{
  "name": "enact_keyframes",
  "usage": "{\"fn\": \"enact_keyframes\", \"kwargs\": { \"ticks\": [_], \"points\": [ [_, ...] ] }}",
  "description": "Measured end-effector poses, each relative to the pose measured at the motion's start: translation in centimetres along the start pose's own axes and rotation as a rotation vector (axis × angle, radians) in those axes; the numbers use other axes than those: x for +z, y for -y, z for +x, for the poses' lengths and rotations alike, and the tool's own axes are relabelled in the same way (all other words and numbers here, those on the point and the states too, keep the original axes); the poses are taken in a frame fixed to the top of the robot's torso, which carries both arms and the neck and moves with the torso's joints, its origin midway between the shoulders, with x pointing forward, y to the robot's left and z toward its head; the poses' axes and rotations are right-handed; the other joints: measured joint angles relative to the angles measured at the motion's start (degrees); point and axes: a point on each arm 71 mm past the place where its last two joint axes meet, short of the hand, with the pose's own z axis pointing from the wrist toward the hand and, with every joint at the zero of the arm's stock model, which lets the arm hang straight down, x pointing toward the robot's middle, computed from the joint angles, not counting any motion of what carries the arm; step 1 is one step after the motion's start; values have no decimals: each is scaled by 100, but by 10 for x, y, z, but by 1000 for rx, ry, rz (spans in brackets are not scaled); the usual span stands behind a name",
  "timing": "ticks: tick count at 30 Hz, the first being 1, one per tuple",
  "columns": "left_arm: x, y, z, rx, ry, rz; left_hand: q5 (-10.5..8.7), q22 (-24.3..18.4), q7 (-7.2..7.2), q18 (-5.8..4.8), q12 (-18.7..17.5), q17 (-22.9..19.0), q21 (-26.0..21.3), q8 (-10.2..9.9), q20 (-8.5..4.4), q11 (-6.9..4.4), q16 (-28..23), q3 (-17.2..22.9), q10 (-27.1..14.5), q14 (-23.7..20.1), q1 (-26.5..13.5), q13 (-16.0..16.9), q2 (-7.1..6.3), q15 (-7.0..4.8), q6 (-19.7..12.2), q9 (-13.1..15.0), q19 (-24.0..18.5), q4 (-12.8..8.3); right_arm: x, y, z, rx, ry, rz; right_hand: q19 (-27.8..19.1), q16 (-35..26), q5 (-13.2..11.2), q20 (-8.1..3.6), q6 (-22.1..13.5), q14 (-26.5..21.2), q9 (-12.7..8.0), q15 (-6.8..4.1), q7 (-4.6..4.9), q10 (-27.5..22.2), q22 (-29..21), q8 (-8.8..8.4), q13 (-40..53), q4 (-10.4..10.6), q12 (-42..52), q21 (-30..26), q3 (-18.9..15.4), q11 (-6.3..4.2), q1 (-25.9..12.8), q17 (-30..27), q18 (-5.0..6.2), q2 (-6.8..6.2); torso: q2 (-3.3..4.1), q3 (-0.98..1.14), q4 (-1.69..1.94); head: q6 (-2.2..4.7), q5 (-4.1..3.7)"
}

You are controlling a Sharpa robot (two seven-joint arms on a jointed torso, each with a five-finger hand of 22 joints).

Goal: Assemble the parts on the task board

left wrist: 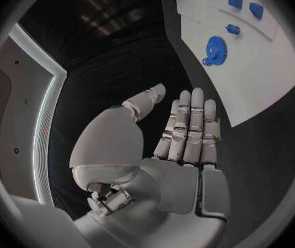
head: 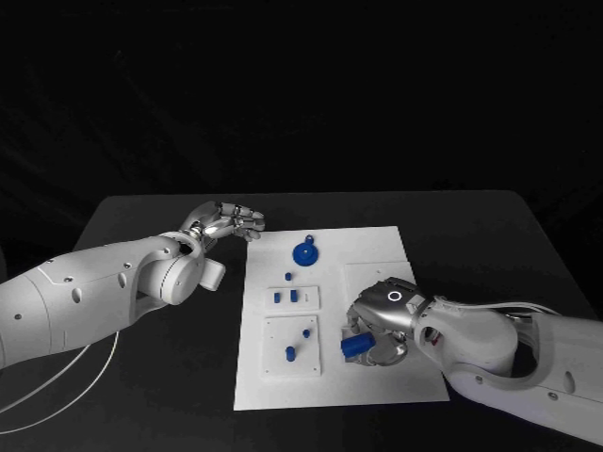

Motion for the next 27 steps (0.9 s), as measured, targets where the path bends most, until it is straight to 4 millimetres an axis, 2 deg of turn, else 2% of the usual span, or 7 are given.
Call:
{"fn": "enact_keyframes", "kwargs": {
  "ticks": [2,4,5,8,13,20,27],
  "points": [
    [0,0,0,0,0,0,0,0,0,0,0,0,0,0,0,0,0,0,0,0,0,-2,0,0,0,0,0,0,0,0,0,-6,-3,1,35,24,301,7,39,2,-5,0,-5,45,0,22,-6,62,6,4,7,-5,22,0,2,22,-1,1,-1,-2,0],
    [0,0,0,0,0,-1,0,0,0,0,0,0,0,0,0,0,0,0,0,0,0,-1,0,0,0,0,0,0,0,0,0,-11,-5,2,51,35,472,9,79,4,-5,1,-11,61,-1,32,-10,94,6,24,39,-21,38,0,16,38,-1,1,-1,-2,0],
    [0,0,0,0,0,-1,0,0,0,-1,0,0,0,0,0,0,0,0,0,0,0,-1,0,0,0,0,0,0,0,0,0,-14,-6,3,61,35,723,19,83,14,-5,10,-11,104,0,32,-16,162,6,48,44,-21,46,3,29,46,-1,0,0,-2,0],
    [0,0,0,0,0,-2,0,0,-6,0,0,1,0,0,0,0,0,0,0,0,0,-1,0,0,-6,0,0,0,0,0,1,-21,-9,7,94,65,1102,11,160,43,-7,1,-18,153,-1,69,-25,210,6,84,71,-31,175,14,47,175,-1,1,-1,-2,0],
    [0,0,0,0,0,-3,0,-1,-15,0,0,6,0,0,0,0,0,0,0,0,0,-1,0,0,-15,1,0,0,0,0,1,-31,-12,13,114,67,1081,30,193,45,-13,2,-50,204,-1,67,-33,320,6,91,121,-42,234,14,52,234,-2,1,1,-7,-1],
    [0,-1,0,1,1,-6,0,-1,-15,0,0,11,0,0,0,0,0,0,0,0,0,-1,0,0,-15,1,0,0,0,1,0,-43,-20,24,114,67,1027,30,209,53,-32,10,-46,225,-1,66,-39,444,6,113,135,-62,234,13,61,234,-3,0,1,-10,-4],
    [0,-1,0,2,1,-9,0,4,-15,0,0,11,0,0,0,0,0,0,0,0,0,0,0,0,-15,1,0,0,0,1,1,-53,-28,38,114,67,939,31,259,55,-53,12,-56,258,-2,100,-32,761,6,135,113,-55,52,20,71,210,-3,0,2,-9,-10]
  ]
}}
